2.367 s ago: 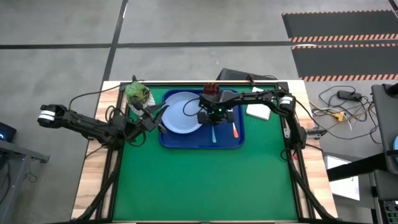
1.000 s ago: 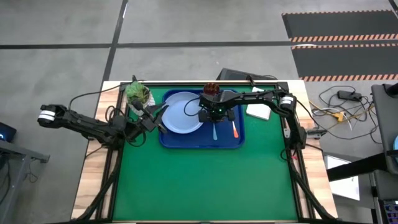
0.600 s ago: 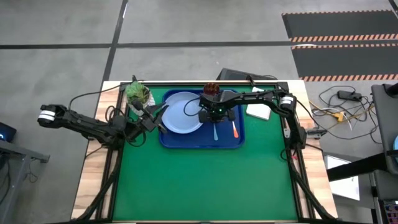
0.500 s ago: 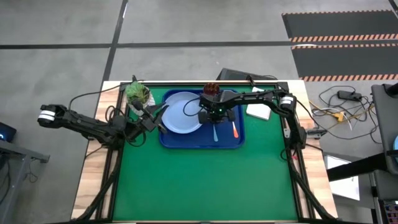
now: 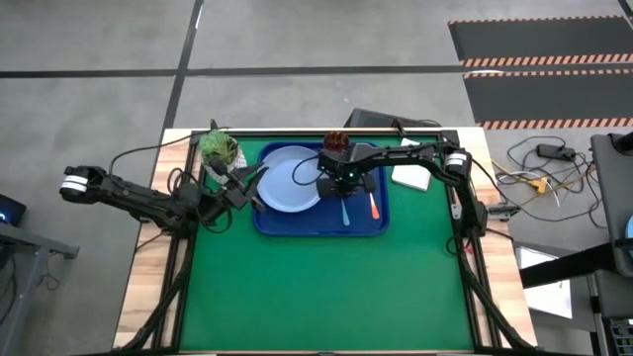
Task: Pick and place plate/cup/fork/spoon on tray
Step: Put the black spoon on the blue tray to the left of the orange fork
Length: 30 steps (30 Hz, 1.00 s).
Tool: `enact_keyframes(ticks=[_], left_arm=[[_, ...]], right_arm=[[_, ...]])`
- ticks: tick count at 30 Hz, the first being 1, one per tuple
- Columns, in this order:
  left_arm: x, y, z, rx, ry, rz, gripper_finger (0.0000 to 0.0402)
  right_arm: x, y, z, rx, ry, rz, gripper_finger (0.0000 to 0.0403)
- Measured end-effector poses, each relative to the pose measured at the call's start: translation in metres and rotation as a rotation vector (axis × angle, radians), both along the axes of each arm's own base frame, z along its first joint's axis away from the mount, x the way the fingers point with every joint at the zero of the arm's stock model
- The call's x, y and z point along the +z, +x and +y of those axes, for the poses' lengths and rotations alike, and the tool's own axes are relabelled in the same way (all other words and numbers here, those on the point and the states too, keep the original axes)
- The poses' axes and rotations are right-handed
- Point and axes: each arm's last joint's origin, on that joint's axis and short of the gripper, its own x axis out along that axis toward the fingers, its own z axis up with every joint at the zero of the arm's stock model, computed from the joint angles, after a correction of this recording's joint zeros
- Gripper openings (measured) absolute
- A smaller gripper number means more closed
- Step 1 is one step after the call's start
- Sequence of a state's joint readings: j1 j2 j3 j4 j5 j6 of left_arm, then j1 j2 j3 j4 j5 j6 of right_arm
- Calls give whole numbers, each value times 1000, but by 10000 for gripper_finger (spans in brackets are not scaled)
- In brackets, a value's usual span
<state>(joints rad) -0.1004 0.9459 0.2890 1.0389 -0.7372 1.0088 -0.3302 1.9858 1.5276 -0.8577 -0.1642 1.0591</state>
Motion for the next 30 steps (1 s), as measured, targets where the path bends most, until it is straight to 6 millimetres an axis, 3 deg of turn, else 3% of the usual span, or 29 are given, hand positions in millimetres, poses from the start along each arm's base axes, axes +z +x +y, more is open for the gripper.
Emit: enact_keyframes(ticks=[30], left_arm=[[1, 0, 0, 1, 1, -2, 44]], right_arm=[[0, 1, 1, 30, 18, -14, 13]])
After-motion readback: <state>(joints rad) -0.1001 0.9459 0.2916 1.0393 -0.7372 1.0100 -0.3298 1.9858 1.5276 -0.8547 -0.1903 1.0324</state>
